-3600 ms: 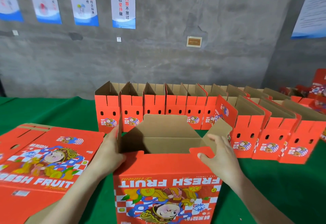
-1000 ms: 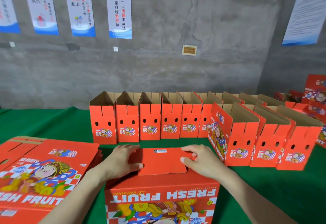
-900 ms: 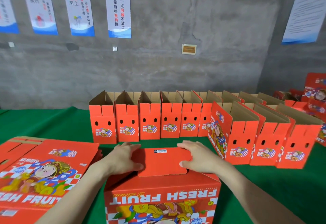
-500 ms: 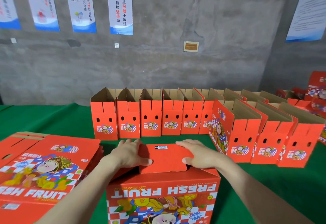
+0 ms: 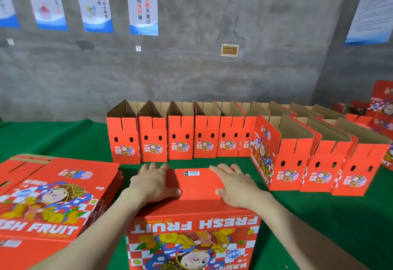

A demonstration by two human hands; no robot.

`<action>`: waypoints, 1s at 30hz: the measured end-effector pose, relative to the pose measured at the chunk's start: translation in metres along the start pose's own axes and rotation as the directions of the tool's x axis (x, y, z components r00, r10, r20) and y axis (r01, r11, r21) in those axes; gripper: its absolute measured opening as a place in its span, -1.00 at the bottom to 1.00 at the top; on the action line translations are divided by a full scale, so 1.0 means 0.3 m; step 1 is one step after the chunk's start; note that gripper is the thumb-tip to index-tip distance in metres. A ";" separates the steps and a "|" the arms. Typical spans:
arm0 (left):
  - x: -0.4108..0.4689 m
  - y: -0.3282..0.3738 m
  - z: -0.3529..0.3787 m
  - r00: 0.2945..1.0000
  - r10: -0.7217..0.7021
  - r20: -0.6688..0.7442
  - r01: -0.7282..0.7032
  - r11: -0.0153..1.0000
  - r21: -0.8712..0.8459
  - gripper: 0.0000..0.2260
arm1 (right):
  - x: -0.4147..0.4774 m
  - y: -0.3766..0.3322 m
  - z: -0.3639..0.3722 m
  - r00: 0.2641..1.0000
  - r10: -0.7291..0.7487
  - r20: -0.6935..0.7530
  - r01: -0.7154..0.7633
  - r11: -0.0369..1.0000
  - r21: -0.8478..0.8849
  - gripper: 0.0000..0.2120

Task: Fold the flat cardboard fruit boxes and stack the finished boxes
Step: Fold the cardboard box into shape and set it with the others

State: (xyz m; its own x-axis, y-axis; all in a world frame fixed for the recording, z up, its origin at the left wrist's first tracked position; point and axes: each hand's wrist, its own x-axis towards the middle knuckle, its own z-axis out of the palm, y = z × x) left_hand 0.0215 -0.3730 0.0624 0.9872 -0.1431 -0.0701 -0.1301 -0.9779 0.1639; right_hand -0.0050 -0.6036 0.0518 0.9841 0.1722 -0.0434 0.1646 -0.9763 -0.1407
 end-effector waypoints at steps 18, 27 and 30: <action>0.016 -0.172 0.033 0.972 -0.233 0.033 0.225 0.880 -0.419 -0.38 | 0.000 0.068 -0.015 0.960 0.245 -0.138 -0.125 0.813 0.568 -0.33; 0.009 -0.215 -0.004 0.988 -0.150 -0.035 0.116 0.873 -0.474 -0.58 | -0.174 0.126 0.146 0.874 0.205 0.440 -0.485 0.423 0.766 -0.64; 0.008 -0.195 -0.079 0.975 -0.157 -0.157 0.072 0.893 -0.445 -0.57 | -0.166 0.117 0.077 0.921 0.178 0.346 -0.389 0.406 0.827 -0.67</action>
State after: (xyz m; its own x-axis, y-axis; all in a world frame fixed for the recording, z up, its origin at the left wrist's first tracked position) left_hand 0.0336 -0.3125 0.0761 0.9975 0.0377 0.0600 -0.0041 -0.8151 0.5793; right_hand -0.0499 -0.6434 0.0260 0.9129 0.0302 -0.4071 -0.3710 -0.3545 -0.8583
